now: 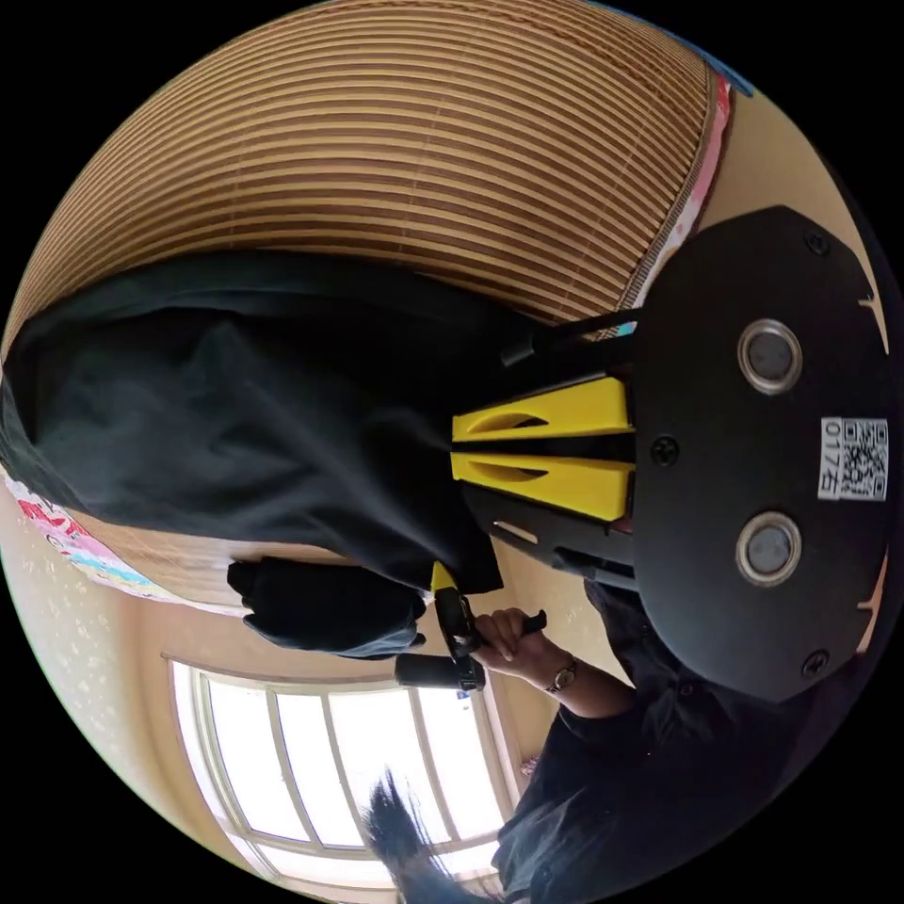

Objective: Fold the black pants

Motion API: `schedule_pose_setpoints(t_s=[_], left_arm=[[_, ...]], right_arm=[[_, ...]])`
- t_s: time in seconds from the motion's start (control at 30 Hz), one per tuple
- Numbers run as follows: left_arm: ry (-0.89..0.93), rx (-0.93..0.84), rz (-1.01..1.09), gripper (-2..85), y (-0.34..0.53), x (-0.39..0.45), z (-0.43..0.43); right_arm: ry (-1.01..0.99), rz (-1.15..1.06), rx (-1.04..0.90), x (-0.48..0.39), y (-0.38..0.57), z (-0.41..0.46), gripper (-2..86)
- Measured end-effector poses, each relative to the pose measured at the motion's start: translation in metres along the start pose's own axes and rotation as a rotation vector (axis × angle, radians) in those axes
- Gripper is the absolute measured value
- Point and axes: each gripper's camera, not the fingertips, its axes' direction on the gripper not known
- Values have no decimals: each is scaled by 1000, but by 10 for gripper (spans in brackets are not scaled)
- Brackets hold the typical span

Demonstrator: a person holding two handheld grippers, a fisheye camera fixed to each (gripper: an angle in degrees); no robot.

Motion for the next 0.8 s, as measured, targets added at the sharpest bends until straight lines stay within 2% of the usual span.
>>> schedule_pose_setpoints(t_s=[0.07,0.2,0.3,0.47,0.53,0.73,0.8], left_arm=[[112,-15,67,5,14,7,-6],[194,-10,98,-2,47,7,-9],[63,-91,112,2,65,15,21],[-274,-148,-5,52,72,13,54],[-279,-111,12,68,70,20,46],[-394,-324,221,75,56,46,67],[-412,-326,271,72,51,54,52]], right_arm=[[-24,-29,0,-6,15,-19,20],[-4,-51,0,-16,61,-57,11],[72,-12,-14,-12,74,-55,12],[150,68,-67,18,70,-33,20],[158,59,-66,23,64,-40,34],[74,95,163,62,24,-101,111],[46,75,187,71,5,-110,120]])
